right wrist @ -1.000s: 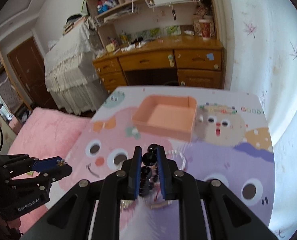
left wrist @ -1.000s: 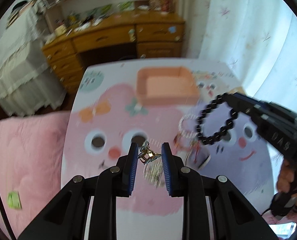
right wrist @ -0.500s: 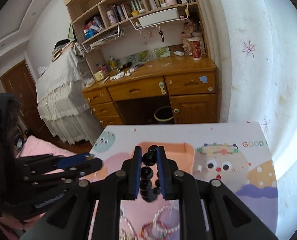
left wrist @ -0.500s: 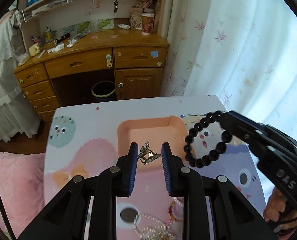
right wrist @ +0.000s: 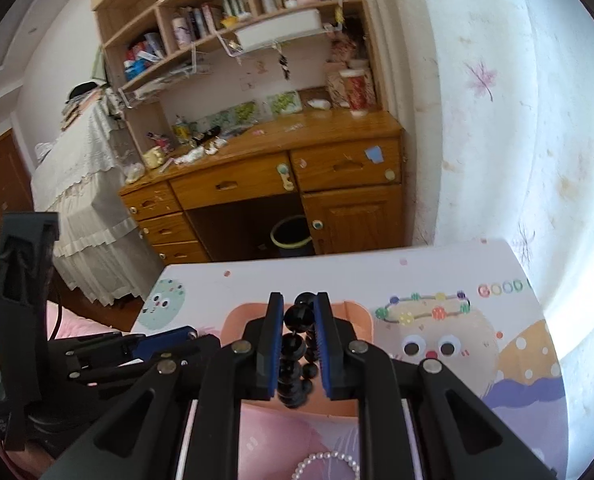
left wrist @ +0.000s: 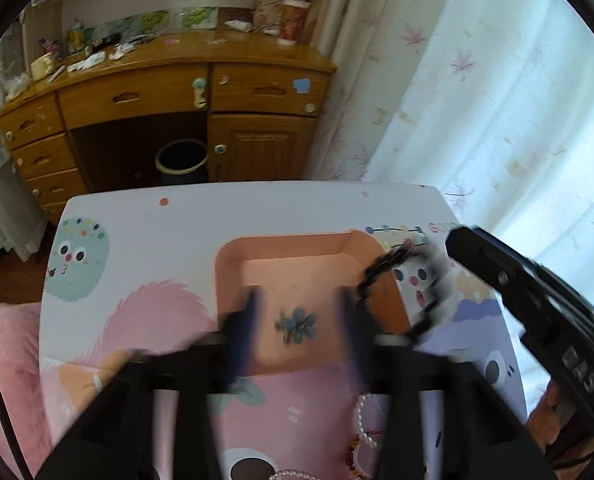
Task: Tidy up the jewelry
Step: 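Drop the charm into the pink box with left tool while right tool drops black bracelet, then grasp the pink watch with the right tool while the left tool nears the pearls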
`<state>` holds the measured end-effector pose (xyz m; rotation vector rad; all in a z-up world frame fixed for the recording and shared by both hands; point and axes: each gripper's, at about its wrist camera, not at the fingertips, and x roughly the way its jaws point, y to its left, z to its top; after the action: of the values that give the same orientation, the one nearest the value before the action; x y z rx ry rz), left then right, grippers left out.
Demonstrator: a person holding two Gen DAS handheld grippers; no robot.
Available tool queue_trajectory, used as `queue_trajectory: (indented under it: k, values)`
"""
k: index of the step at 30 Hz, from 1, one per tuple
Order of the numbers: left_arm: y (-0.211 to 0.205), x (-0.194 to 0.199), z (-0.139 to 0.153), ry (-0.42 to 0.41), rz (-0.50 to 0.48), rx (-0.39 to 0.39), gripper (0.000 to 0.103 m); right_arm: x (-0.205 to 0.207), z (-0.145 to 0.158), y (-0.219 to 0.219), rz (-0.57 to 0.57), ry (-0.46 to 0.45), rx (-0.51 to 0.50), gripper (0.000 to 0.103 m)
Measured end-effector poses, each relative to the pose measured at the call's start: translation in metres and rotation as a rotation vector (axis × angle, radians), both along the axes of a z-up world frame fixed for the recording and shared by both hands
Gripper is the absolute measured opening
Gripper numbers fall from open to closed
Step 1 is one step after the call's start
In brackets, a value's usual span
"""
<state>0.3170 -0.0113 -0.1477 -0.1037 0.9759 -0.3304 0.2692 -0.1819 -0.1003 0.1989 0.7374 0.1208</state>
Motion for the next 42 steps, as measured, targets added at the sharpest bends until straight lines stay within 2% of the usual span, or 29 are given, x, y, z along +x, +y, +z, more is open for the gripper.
queue_trajectory:
  k: [1, 2, 5, 10, 16, 22, 27, 34, 42]
  values:
    - [0.002, -0.002, 0.001, -0.016, 0.01, -0.005, 0.074, 0.0, -0.001, -0.002, -0.004, 0.008, 0.013, 0.039]
    - [0.004, -0.005, 0.004, -0.037, 0.011, -0.016, 0.074, -0.002, -0.001, -0.004, -0.014, 0.008, 0.025, 0.048]
    - [0.008, -0.012, 0.01, -0.049, 0.018, -0.008, 0.074, -0.013, 0.001, -0.008, -0.036, -0.01, 0.028, 0.05]
    - [0.023, -0.03, 0.012, -0.042, 0.053, 0.011, 0.075, -0.033, -0.001, -0.012, -0.028, 0.026, 0.017, 0.055]
    - [0.04, -0.078, -0.011, 0.023, 0.105, 0.024, 0.076, -0.071, -0.011, -0.023, -0.022, 0.086, 0.064, 0.065]
    - [0.045, -0.136, -0.042, 0.106, 0.147, 0.01, 0.082, -0.107, -0.038, -0.032, -0.037, 0.207, 0.075, 0.07]
    - [0.036, -0.189, -0.059, 0.151, 0.148, 0.001, 0.083, -0.135, -0.068, -0.041, -0.026, 0.334, 0.118, 0.073]
    - [0.007, -0.246, -0.065, 0.133, 0.1, -0.033, 0.083, -0.161, -0.104, -0.048, -0.011, 0.487, 0.177, 0.073]
    - [-0.027, -0.278, -0.069, 0.05, 0.09, 0.074, 0.08, -0.191, -0.119, -0.055, -0.06, 0.507, 0.283, 0.073]
